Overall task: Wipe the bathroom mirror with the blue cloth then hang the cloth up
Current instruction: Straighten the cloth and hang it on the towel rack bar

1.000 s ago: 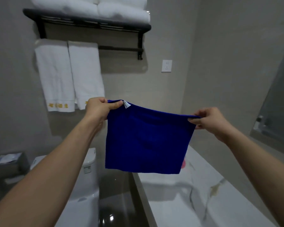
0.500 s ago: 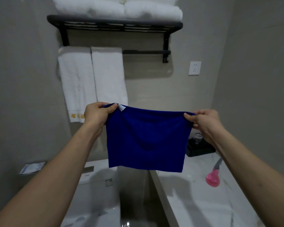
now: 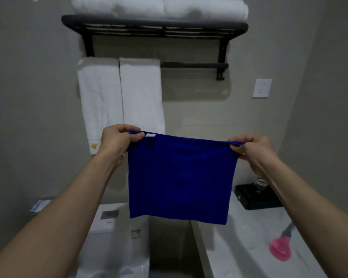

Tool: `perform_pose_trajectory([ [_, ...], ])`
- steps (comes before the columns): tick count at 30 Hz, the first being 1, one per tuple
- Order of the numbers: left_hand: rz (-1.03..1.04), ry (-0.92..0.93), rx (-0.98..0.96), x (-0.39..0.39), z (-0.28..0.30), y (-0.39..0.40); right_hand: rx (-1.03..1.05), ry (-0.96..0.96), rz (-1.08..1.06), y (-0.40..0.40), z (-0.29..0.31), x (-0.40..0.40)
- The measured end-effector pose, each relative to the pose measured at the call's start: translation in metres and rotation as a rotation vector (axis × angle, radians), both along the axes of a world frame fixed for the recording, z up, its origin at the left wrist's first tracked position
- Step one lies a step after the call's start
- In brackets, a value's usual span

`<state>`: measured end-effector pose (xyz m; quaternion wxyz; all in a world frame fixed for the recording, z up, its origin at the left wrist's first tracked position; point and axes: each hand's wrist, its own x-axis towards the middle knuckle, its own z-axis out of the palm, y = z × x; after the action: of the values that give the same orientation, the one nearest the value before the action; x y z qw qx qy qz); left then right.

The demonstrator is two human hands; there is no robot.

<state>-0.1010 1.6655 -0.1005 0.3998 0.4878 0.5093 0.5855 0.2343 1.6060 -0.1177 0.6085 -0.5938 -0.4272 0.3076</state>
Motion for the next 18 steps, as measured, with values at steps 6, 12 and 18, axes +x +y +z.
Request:
perform_pose_trajectory([
  [6,0.051,0.081,0.014,0.019,0.019,0.018,-0.009,-0.073,0.058,0.035,0.009,0.024],
  [12,0.081,0.148,-0.068,0.037,0.043,0.039,-0.013,0.059,0.037,0.058,0.04,0.029],
  [18,-0.126,-0.037,-0.231,0.076,0.053,0.066,-0.055,0.074,0.113,0.087,0.055,-0.006],
])
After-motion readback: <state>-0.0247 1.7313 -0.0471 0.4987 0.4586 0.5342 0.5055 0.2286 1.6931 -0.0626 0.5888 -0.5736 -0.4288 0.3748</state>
